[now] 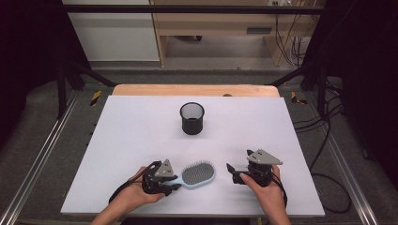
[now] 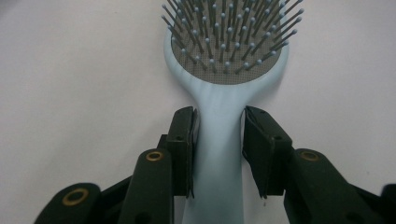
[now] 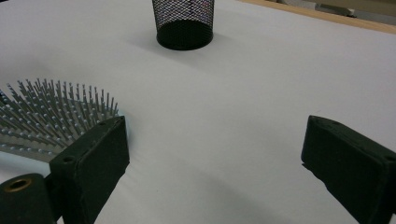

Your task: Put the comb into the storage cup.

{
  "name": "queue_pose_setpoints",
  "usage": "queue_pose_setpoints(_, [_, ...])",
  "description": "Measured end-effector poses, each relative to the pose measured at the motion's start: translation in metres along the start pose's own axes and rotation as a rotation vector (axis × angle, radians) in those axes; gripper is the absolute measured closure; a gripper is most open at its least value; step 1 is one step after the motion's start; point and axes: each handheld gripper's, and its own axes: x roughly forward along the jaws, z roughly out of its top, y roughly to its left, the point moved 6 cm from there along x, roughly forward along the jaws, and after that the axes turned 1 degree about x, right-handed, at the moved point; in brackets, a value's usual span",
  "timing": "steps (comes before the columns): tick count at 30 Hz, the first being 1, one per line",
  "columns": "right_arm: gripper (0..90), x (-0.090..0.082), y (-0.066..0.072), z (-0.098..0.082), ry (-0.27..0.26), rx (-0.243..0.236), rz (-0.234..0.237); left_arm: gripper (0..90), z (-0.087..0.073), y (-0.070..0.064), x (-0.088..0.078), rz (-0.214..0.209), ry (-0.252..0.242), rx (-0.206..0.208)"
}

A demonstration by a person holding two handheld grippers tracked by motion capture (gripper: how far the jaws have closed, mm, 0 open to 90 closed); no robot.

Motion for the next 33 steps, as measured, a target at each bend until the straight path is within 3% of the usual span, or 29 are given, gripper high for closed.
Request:
queue_pose_setpoints(7, [8.0, 0.002, 0.002, 0.0, 0.006, -0.002, 0.005, 65.0, 0.001, -0.002, 0.001, 0.007, 0.021, 0.031])
queue_pose_setpoints(9, [8.0, 0.002, 0.002, 0.0, 0.007, -0.003, 0.006, 69.0, 0.001, -0.003, 0.001, 0.002, 0.016, 0.031])
queue_pose_setpoints(19, [8.4, 0.001, 0.003, 0.0, -0.001, 0.012, 0.013, 69.3, 0.0, -0.003, -0.001, 0.024, -0.017, 0.051])
queue_pose_setpoints(22, [8.6, 0.001, 0.004, 0.001, -0.004, 0.015, 0.019, 69.4, 0.0, 0.001, -0.003, 0.063, -0.019, 0.07])
queue_pose_setpoints(25, [8.6, 0.001, 0.005, 0.002, -0.007, 0.013, 0.024, 69.5, 0.001, 0.008, -0.006, 0.092, -0.058, 0.063])
queue_pose_setpoints(29, [8.5, 0.002, 0.008, 0.003, -0.011, 0.022, 0.034, 69.5, 0.003, 0.017, -0.008, 0.154, -0.111, 0.028])
queue_pose_setpoints(33, [8.4, 0.006, 0.012, 0.005, -0.021, 0.059, 0.061, 69.5, 0.003, 0.022, -0.006, 0.199, -0.165, -0.002])
